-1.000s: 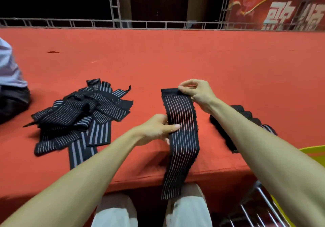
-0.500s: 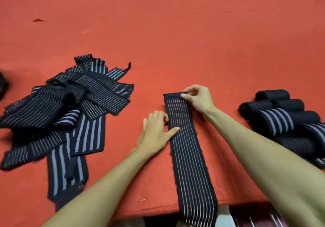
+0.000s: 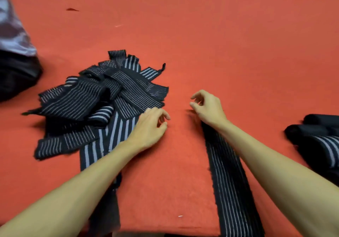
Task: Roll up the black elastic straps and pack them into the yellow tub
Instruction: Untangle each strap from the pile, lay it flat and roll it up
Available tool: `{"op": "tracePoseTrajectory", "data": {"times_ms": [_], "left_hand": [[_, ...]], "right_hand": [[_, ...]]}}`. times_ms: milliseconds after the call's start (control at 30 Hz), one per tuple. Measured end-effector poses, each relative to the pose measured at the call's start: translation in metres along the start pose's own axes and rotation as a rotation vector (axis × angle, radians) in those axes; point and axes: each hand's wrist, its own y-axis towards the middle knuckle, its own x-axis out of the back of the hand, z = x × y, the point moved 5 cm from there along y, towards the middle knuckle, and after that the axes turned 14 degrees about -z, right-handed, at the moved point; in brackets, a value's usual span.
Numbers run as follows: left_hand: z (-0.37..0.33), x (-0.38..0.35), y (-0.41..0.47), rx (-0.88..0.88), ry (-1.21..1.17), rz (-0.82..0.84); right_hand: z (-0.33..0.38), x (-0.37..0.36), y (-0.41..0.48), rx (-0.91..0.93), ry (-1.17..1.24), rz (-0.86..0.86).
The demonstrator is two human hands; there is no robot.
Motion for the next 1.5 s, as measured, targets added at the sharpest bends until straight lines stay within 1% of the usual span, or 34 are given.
{"op": "tracePoseTrajectory", "data": {"times_ms": [67, 100, 133, 233, 267, 300, 367, 467, 533, 567, 633, 700, 767, 833, 900, 967, 1033, 1100, 1167, 1233, 1333, 1400, 1433, 1500], "left_hand": [[0.03, 0.021, 0.008, 0.022, 0.082, -0.033], [0.042, 0.028, 0.011, 0.045, 0.089, -0.072], [0.056, 0.035, 0.013, 0.107, 0.053, -0.129], [0.079, 0.045, 0.012, 0.418, -0.224, -0.34], [0.085, 0.046, 0.012, 0.48, -0.289, -0.397], [0.084, 0.046, 0.013, 0.505, -0.327, -0.426], [0.082, 0.05, 0.013, 0.509, -0.358, -0.438], [0.078, 0.053, 0.01, 0.501, -0.292, -0.437], [0.079, 0.052, 0.01, 0.544, -0.264, -0.421], [0.081, 0.053, 0.01, 0.587, -0.276, -0.428], [0.084, 0.056, 0.01, 0.708, -0.382, -0.461], [0.079, 0.054, 0.013, 0.803, -0.563, -0.432], [0.07, 0.047, 0.016, 0.864, -0.737, -0.376], [0.051, 0.044, 0.018, 0.896, -0.877, -0.396], [0.031, 0.04, 0.015, 0.917, -0.906, -0.407], [0.006, 0.032, 0.011, 0.867, -0.85, -0.324], [-0.028, 0.019, 0.003, 0.797, -0.824, -0.182], [-0.057, 0.002, -0.009, 0.722, -0.795, -0.001], [-0.078, -0.014, -0.024, 0.629, -0.748, 0.199], [-0.087, -0.027, -0.04, 0.563, -0.669, 0.386], [-0.081, -0.028, -0.056, 0.52, -0.504, 0.595], [-0.075, -0.017, -0.057, 0.472, -0.414, 0.665], [-0.07, -0.009, -0.053, 0.438, -0.37, 0.65], [-0.062, 0.009, -0.038, 0.375, -0.301, 0.508]], "right_hand": [[0.019, -0.023, 0.005, 0.002, 0.041, 0.072], [0.027, -0.034, 0.007, 0.011, 0.04, 0.108], [0.035, -0.049, 0.011, 0.018, 0.038, 0.138], [0.05, -0.084, 0.021, 0.011, 0.016, 0.211], [0.052, -0.098, 0.023, 0.002, 0.004, 0.226], [0.054, -0.106, 0.024, -0.012, -0.01, 0.227], [0.059, -0.121, 0.026, -0.043, -0.028, 0.235], [0.071, -0.128, 0.023, -0.044, -0.043, 0.281], [0.079, -0.118, 0.022, -0.032, 0.021, 0.268], [0.083, -0.11, 0.02, -0.067, 0.108, 0.272], [0.089, -0.095, 0.014, -0.195, 0.348, 0.333], [0.092, -0.078, 0.009, -0.261, 0.518, 0.419], [0.089, -0.063, 0.003, -0.267, 0.552, 0.475], [0.078, -0.045, -0.002, -0.292, 0.559, 0.501], [0.064, -0.025, -0.008, -0.336, 0.574, 0.518], [0.049, -0.004, -0.015, -0.387, 0.579, 0.525], [0.035, 0.021, -0.026, -0.443, 0.532, 0.523], [0.022, 0.041, -0.034, -0.43, 0.398, 0.521], [0.015, 0.056, -0.043, -0.391, 0.248, 0.567], [0.008, 0.067, -0.052, -0.376, 0.128, 0.624], [0.001, 0.071, -0.059, -0.334, -0.036, 0.683], [0.001, 0.068, -0.057, -0.271, -0.135, 0.689], [0.002, 0.064, -0.055, -0.233, -0.171, 0.676], [0.006, 0.057, -0.046, -0.153, -0.231, 0.628]]}}
